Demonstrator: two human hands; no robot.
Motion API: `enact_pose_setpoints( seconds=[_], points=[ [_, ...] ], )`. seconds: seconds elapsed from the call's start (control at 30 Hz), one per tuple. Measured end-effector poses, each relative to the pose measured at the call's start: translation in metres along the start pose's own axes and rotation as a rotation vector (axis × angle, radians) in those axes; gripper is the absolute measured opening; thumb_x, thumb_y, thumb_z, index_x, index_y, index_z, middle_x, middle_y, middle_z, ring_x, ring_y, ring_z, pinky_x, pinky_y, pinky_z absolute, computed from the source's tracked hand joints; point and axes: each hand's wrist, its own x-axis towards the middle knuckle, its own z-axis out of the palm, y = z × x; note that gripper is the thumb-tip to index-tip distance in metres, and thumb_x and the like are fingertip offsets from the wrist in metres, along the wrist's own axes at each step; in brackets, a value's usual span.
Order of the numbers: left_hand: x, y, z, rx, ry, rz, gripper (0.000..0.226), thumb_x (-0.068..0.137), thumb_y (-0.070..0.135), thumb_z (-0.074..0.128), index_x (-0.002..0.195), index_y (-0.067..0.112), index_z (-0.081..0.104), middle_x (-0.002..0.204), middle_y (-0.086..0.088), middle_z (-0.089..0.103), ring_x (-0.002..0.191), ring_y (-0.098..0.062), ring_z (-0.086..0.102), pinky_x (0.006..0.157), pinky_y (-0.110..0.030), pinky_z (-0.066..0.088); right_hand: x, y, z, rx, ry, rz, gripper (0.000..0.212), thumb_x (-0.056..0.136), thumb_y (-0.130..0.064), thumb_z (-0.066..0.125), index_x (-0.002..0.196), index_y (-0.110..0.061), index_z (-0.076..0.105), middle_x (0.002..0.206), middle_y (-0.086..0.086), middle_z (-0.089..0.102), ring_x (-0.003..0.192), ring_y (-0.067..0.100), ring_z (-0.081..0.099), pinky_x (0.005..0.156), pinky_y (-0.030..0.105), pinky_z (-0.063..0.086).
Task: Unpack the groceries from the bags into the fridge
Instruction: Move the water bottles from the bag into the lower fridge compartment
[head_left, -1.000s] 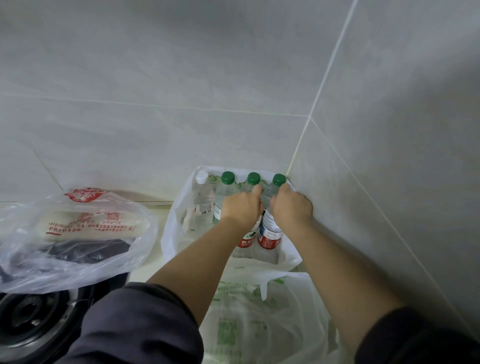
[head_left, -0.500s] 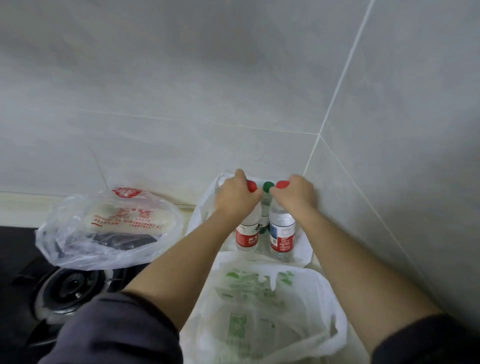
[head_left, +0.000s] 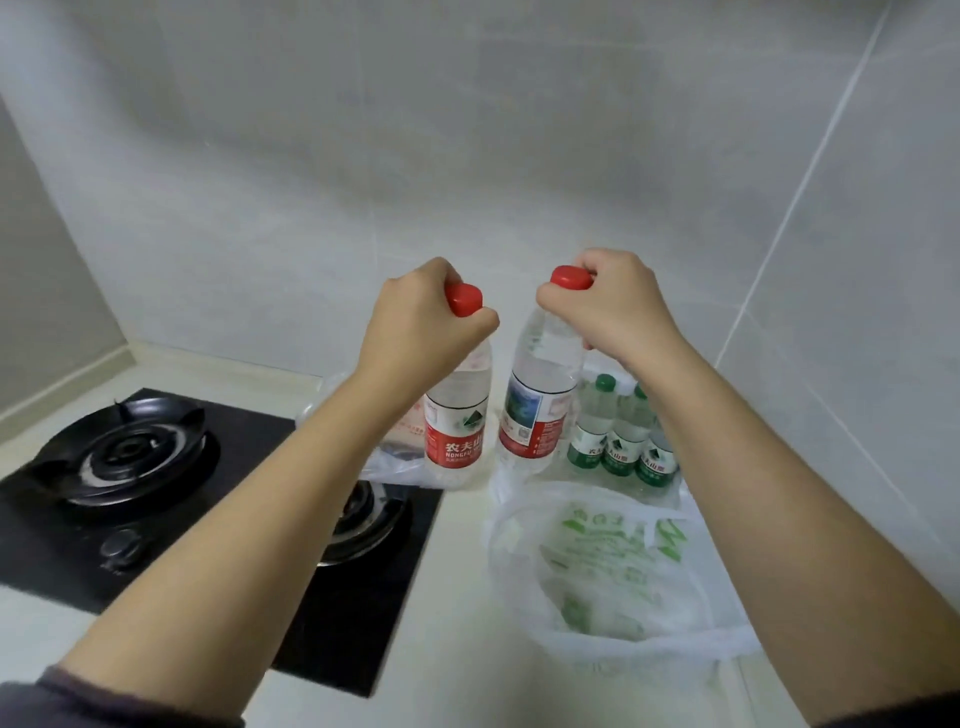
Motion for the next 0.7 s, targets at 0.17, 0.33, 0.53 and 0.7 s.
enact_pose_setpoints(
  seconds=[0.17, 0.33, 0.53, 0.7],
  points=[
    [-0.059, -0.037, -0.033, 0.038, -0.097, -0.077, 0.021, 0.073, 0.03, 0.066, 0.087, 0.016, 0.059, 0.074, 0.006, 0.06, 0.072, -0.011, 0.056, 0.059, -0.024, 0.044, -0.058, -0.019, 0.038, 0.039, -0.189, 0.016, 0.026, 0.076, -0.025, 0.068, 0.083, -0.002, 0.061, 0.072, 0.002, 0.054, 0.054, 0.014, 0.049, 0.039, 0.018, 0.04],
    [-0.117, -0.073, -0.029, 0.032, -0.214, -0.153, 0.019, 0.075, 0.027, 0.067, 0.085, 0.013, 0.058, 0.071, 0.004, 0.06, 0.067, -0.012, 0.054, 0.06, -0.026, 0.043, -0.114, -0.001, 0.076, -0.004, -0.27, 0.043, 0.024, 0.074, -0.028, 0.07, 0.073, -0.008, 0.056, 0.069, 0.0, 0.054, 0.066, 0.024, 0.061, 0.059, 0.043, 0.057],
    [-0.168, -0.103, -0.002, 0.013, -0.36, -0.199, 0.018, 0.076, 0.025, 0.068, 0.083, 0.014, 0.056, 0.072, 0.004, 0.061, 0.068, -0.011, 0.057, 0.06, -0.023, 0.045, -0.169, 0.049, 0.111, -0.059, -0.293, 0.182, 0.023, 0.071, -0.025, 0.068, 0.076, -0.007, 0.055, 0.074, 0.009, 0.063, 0.069, 0.029, 0.065, 0.06, 0.048, 0.056],
    [-0.192, -0.116, 0.023, -0.045, -0.441, -0.242, 0.02, 0.076, 0.025, 0.069, 0.086, 0.015, 0.055, 0.075, 0.003, 0.061, 0.071, -0.014, 0.058, 0.064, -0.028, 0.048, -0.198, 0.082, 0.125, -0.094, -0.283, 0.278, 0.023, 0.071, -0.026, 0.069, 0.072, -0.014, 0.049, 0.069, 0.005, 0.06, 0.066, 0.03, 0.064, 0.061, 0.047, 0.057]
  ],
)
